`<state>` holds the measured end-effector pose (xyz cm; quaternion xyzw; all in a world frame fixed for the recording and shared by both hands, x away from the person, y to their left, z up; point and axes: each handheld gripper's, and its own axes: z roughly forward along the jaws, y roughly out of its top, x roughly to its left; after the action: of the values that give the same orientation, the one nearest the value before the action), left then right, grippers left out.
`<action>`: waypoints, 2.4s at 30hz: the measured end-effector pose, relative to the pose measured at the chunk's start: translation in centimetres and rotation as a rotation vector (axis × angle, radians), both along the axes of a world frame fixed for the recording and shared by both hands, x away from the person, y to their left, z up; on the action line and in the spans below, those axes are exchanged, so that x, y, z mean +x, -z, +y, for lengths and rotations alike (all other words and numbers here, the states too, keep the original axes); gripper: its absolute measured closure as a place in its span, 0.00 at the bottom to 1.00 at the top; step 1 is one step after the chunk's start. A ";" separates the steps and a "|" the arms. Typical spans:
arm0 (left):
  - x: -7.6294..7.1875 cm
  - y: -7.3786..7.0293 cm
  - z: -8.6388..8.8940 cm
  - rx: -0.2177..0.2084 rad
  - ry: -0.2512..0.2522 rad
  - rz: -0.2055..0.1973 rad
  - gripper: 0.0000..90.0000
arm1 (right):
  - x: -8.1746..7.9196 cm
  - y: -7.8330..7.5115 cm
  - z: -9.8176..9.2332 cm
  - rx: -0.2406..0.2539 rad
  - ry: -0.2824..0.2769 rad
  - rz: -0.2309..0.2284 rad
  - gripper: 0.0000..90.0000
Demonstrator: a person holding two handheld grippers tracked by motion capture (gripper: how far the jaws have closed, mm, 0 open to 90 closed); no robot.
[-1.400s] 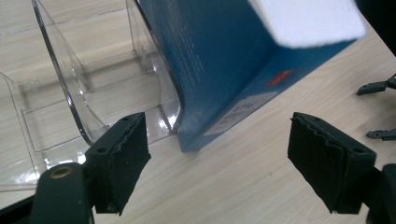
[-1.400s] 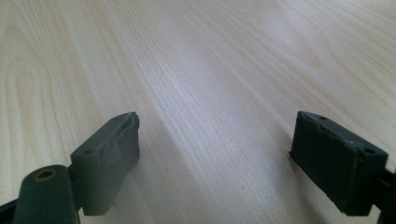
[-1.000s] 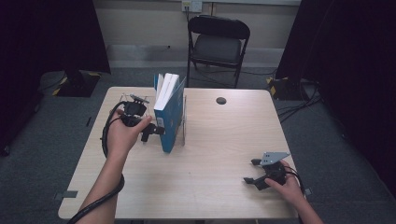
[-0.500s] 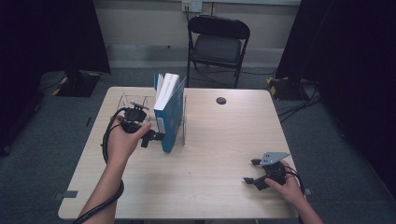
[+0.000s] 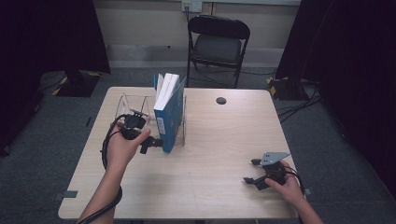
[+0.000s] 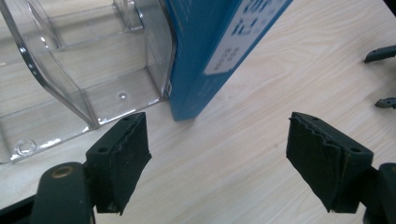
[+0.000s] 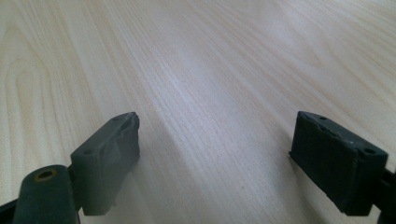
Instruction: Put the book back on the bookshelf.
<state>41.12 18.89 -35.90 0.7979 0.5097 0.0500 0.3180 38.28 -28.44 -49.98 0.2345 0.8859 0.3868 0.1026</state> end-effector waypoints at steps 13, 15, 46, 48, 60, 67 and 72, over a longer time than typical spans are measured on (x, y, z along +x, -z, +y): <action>-0.7 1.6 0.4 -0.016 0.008 0.017 0.23 | 0.0 0.0 0.0 0.000 0.000 0.000 0.16; -0.8 1.9 0.3 -0.017 0.009 0.019 0.23 | 0.0 0.0 0.0 0.000 0.000 0.000 0.16; -2.1 4.6 2.2 -0.052 -0.010 0.039 0.24 | 0.0 0.0 0.0 0.000 0.000 0.000 0.16; -2.2 4.9 2.3 -0.051 -0.015 0.038 0.24 | 0.0 0.0 0.0 0.000 0.000 0.000 0.16; -2.7 7.4 2.9 -0.047 -0.008 0.070 0.25 | 0.0 0.0 0.0 0.000 0.000 -0.001 0.16; -3.0 8.3 3.6 -0.049 -0.024 0.086 0.25 | 0.0 0.0 0.0 0.000 0.000 -0.001 0.16; -3.2 9.0 4.0 -0.053 -0.040 0.087 0.25 | 0.0 0.0 0.0 0.000 0.000 -0.001 0.16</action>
<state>37.93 22.93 -44.86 0.7804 0.5399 0.0080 0.3154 38.26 -28.43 -49.97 0.2345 0.8859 0.3868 0.1031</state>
